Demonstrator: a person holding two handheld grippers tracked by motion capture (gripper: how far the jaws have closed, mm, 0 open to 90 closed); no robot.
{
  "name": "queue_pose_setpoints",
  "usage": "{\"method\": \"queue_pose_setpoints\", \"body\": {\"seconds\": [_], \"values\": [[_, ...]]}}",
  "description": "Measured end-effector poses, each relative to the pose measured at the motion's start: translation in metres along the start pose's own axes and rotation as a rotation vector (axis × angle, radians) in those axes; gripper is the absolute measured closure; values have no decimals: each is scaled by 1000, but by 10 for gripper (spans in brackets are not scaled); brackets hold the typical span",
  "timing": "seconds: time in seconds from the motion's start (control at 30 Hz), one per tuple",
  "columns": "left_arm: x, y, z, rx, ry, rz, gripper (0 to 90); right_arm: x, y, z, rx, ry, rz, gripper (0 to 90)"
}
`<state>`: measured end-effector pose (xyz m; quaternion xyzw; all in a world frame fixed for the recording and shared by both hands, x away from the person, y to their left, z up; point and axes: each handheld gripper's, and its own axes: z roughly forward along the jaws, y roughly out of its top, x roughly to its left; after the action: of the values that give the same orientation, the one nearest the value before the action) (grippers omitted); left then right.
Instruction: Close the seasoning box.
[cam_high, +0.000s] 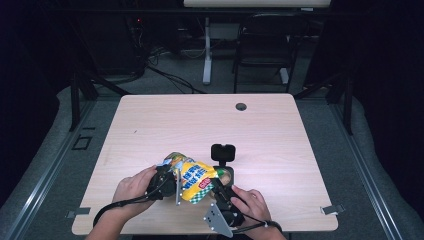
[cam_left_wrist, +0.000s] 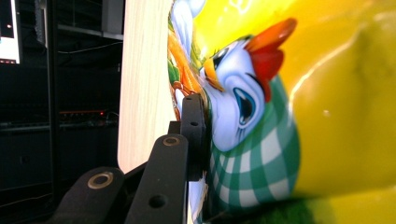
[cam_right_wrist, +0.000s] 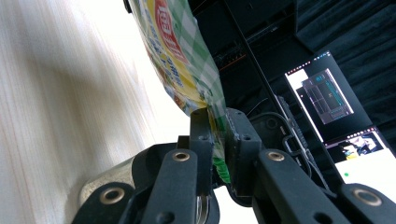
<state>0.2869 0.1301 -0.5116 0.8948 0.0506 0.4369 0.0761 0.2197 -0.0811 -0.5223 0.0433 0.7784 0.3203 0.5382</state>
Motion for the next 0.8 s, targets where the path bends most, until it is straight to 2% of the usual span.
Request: {"method": "queue_pose_setpoints", "body": {"seconds": [0.17,0.23,0.27,0.37,0.4,0.43,0.53,0.67,0.8], "values": [[-1,-2,0,-14,-1,-27,807,-1,0,0,-6,-6,3,812],[0,-2,-1,1,-6,-19,813,-1,1,-1,-3,-7,4,807],[0,-3,-1,-14,-12,-40,814,-2,1,-1,-7,-10,9,798],[-1,-4,0,-23,-26,-59,815,-3,1,-2,-8,-17,14,787],[-1,-5,0,-29,-22,-67,815,-2,1,-1,-22,-16,29,780],[-1,-5,0,-31,-37,-70,815,-3,1,-1,-18,-19,26,772],[-2,-6,1,-41,-35,-90,816,-4,1,-2,-19,-24,29,756],[-3,-7,2,-69,-58,-134,816,-6,1,-3,-22,-37,35,731],[-4,-8,2,-76,-63,-149,817,-6,1,-3,-35,-43,45,708]]}}
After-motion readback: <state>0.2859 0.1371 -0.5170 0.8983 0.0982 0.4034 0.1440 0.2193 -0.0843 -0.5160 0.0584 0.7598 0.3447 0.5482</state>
